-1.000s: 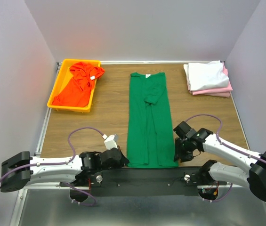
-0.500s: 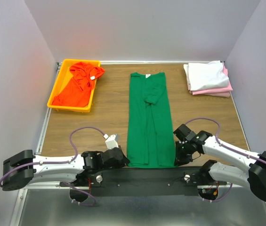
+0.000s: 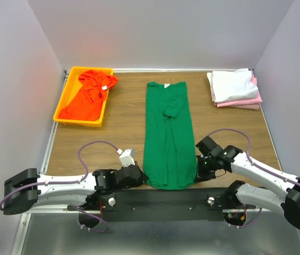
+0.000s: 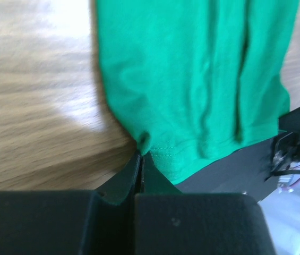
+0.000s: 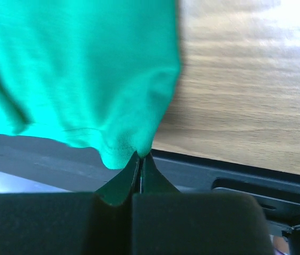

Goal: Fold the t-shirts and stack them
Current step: Fold the tshirt

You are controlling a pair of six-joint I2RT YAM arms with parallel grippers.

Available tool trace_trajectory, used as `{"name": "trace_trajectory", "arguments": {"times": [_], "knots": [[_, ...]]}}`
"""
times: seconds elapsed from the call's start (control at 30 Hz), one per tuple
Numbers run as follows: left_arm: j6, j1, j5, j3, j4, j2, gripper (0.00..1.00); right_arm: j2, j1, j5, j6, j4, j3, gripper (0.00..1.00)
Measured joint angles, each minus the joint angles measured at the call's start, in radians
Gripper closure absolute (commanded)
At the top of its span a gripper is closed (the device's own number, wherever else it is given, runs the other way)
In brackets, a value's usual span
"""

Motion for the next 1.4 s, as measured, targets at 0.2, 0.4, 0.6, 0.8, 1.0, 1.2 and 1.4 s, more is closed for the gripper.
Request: {"name": "trace_trajectory", "arguments": {"times": [0.2, 0.4, 0.6, 0.8, 1.0, 1.2, 1.4], "knots": [[0.008, 0.002, -0.038, 0.047, 0.003, 0.008, 1.00, 0.004, 0.001, 0.051, -0.008, -0.008, 0.088, 0.99], [0.050, 0.064, -0.044, 0.055, 0.034, 0.030, 1.00, 0.087, 0.001, 0.132, -0.031, 0.005, 0.138, 1.00], [0.125, 0.143, -0.042, 0.061, 0.090, 0.060, 1.00, 0.163, 0.001, 0.224, -0.057, 0.034, 0.190, 1.00], [0.222, 0.219, -0.040, 0.089, 0.167, 0.113, 1.00, 0.259, 0.001, 0.300, -0.089, 0.103, 0.271, 1.00], [0.306, 0.287, -0.031, 0.134, 0.234, 0.191, 1.00, 0.358, 0.000, 0.369, -0.116, 0.161, 0.332, 1.00], [0.389, 0.361, -0.014, 0.180, 0.301, 0.269, 1.00, 0.415, -0.035, 0.412, -0.149, 0.208, 0.393, 1.00], [0.479, 0.448, 0.004, 0.253, 0.358, 0.337, 1.00, 0.475, -0.101, 0.433, -0.192, 0.242, 0.456, 1.00]]}}
